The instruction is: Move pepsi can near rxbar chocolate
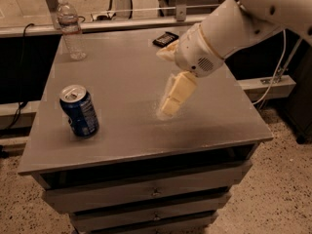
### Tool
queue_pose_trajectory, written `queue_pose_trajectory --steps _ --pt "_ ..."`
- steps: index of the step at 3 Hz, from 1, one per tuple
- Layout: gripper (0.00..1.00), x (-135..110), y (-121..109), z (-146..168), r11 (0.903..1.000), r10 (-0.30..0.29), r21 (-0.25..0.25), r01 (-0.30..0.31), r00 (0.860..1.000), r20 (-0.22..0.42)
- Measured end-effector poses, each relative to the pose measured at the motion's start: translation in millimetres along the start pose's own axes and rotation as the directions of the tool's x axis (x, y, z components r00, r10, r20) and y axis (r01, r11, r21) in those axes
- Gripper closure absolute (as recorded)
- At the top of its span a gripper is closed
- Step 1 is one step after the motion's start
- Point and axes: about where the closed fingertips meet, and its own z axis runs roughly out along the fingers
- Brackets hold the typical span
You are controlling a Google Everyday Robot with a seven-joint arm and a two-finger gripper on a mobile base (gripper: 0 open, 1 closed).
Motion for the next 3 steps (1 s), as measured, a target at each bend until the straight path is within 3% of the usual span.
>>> queue_pose_trajectory --steps 1,2,3 --pt "0.0 -46.8 -4.1 43.7 0.9972 -0.043 -0.052 0.053 0.982 0.184" --pt "0.0 -79.1 2.3 76.7 0.992 -0.067 -0.08 0.098 0.945 0.319" --pt "0.0 -99.1 9.3 106.0 0.9871 -0.065 -0.11 0.117 0.916 0.396"
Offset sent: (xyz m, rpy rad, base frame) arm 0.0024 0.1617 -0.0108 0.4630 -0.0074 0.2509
